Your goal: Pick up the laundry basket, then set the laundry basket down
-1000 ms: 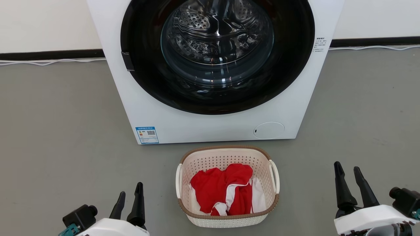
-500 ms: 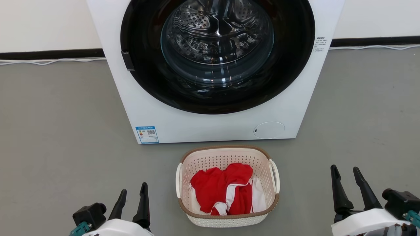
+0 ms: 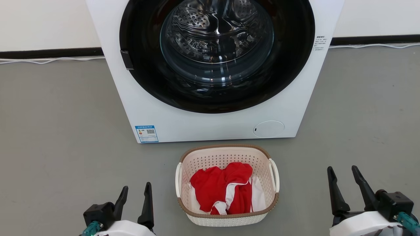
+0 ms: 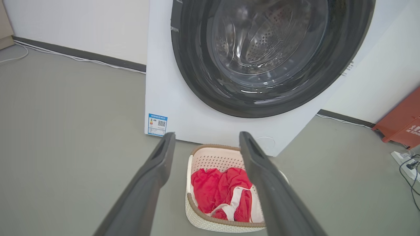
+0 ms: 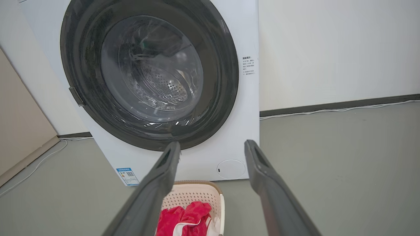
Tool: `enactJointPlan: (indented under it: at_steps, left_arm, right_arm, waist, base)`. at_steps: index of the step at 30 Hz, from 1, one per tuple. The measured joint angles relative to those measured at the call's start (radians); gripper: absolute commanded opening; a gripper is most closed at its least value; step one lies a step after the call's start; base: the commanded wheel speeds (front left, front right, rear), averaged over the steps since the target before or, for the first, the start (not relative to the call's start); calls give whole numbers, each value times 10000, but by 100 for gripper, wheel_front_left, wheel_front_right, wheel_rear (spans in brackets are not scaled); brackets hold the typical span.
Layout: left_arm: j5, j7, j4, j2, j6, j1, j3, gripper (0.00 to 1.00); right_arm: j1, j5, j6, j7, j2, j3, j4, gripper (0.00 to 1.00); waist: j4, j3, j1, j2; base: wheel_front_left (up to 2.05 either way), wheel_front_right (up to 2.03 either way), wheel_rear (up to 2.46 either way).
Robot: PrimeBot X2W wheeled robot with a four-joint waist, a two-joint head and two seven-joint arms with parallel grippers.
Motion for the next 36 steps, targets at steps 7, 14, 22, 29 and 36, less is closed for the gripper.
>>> enactJointPlan:
  at_steps: [7,14,22,29,36]
  left_arm:
    - [719,-232,40,6,90,-11,-125,100]
    - [936,-290,111,8,92,-48,-169,100]
    - [938,-290,194,10,92,-83,-176,100]
    - [938,-290,199,10,92,-127,-213,100]
    - [915,-290,224,12,92,-593,-370,100]
  right_arm:
    - [0,-798,2,-207,-17,35,35,100]
    - [-1,-1068,2,-278,-38,58,59,100]
    - [-2,-1068,2,-280,-46,58,77,100]
    - [-26,-1126,2,-280,-42,130,75,100]
    - [-449,-1126,6,-293,-38,61,46,100]
  waist:
    - [-21,3,0,0]
    - [-19,60,0,0]
    - [-11,84,0,0]
    - [-1,239,0,0]
    - [25,686,0,0]
  base:
    - [0,0,0]
    - [0,0,0]
    - [0,0,0]
    - [0,0,0]
    - [0,0,0]
